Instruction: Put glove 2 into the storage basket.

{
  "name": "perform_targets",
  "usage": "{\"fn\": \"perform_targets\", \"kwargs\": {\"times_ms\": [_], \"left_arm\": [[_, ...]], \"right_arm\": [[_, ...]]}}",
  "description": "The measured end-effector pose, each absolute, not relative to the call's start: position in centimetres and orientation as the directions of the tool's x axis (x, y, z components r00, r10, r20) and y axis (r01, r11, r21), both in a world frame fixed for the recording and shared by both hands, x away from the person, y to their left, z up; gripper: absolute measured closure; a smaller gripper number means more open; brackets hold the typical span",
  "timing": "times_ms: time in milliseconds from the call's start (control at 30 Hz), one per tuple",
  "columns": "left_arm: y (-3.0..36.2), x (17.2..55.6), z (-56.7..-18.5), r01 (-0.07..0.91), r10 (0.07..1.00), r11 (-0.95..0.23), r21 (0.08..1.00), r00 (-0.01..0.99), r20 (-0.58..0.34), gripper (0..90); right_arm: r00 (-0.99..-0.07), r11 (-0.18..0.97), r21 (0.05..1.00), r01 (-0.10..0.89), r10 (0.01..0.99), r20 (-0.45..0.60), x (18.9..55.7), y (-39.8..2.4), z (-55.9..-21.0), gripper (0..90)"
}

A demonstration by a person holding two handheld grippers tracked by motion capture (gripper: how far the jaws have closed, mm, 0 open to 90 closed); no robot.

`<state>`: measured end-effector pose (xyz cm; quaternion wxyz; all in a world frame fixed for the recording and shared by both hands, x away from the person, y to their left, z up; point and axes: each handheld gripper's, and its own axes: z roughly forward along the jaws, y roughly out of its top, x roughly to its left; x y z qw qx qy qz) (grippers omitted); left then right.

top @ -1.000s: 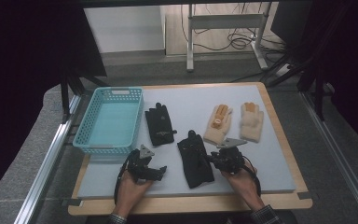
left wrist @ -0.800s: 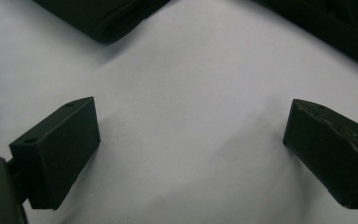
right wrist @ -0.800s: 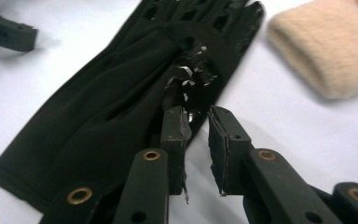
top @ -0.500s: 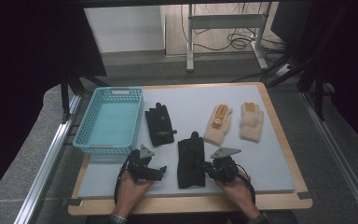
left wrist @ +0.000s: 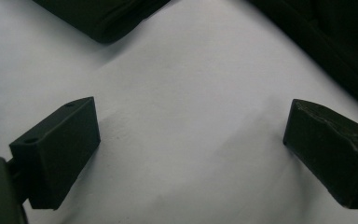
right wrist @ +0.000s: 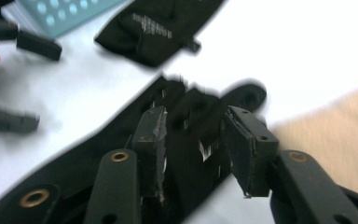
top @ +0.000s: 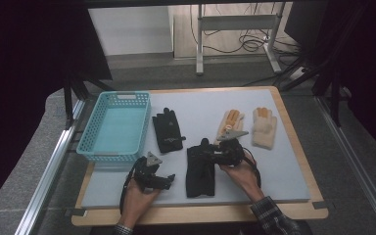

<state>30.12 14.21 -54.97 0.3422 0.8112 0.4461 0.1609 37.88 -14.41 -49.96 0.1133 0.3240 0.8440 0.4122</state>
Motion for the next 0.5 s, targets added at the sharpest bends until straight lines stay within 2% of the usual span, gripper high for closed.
{"fn": "perform_targets", "kwargs": {"times_ms": [133,300,500], "left_arm": [[14.2,30.1,-55.0,0.614,0.834,-0.367,0.699,0.55,-0.045,4.1],[14.2,30.1,-55.0,0.614,0.834,-0.366,0.699,0.549,-0.045,4.1],[14.2,30.1,-55.0,0.614,0.833,-0.367,0.699,0.551,-0.047,4.1]], "right_arm": [[-0.778,0.456,0.774,0.439,0.624,0.074,39.8,-12.7,-49.3,51.1],[-0.782,0.469,0.765,0.44,0.62,0.07,42.4,-10.5,-49.0,49.7],[-0.804,0.519,0.744,0.421,0.593,0.042,44.5,-7.4,-49.3,57.2]]}}
